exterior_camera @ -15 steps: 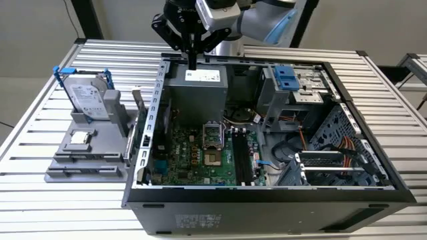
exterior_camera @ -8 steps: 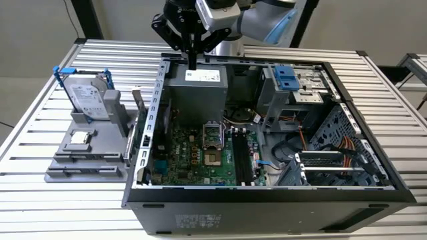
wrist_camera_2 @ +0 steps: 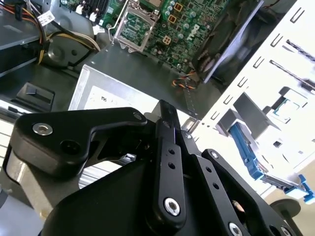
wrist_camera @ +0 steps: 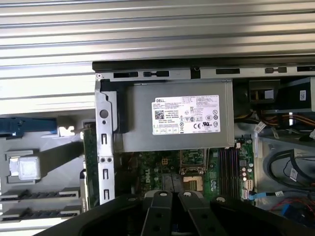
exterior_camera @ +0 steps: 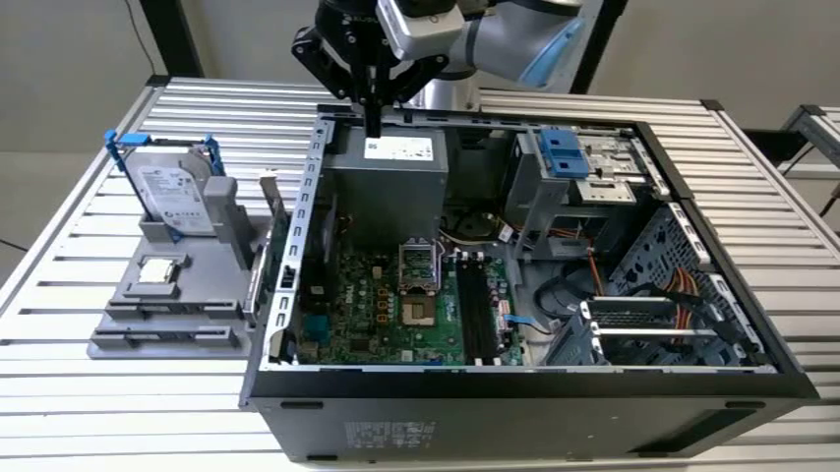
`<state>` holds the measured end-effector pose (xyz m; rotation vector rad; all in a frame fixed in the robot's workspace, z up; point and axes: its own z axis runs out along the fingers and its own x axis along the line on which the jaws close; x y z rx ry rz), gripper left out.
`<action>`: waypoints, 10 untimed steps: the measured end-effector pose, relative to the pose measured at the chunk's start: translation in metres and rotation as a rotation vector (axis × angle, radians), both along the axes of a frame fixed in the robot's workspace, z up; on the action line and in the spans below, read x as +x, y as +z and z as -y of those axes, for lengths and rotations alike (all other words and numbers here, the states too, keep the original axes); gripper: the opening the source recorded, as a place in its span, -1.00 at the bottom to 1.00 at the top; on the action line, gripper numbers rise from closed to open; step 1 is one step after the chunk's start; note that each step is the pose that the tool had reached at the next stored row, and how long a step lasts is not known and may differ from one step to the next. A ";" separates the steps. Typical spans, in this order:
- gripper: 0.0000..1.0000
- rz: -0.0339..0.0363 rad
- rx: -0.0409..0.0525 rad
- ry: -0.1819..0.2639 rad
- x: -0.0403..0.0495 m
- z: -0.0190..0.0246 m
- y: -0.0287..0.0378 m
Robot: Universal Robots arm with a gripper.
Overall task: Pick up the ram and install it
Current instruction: 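Reach for the ram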
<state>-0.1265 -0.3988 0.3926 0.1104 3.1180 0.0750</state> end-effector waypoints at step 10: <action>-1.00 0.0000 0.0000 0.000 -0.0145 0.0000 0.0000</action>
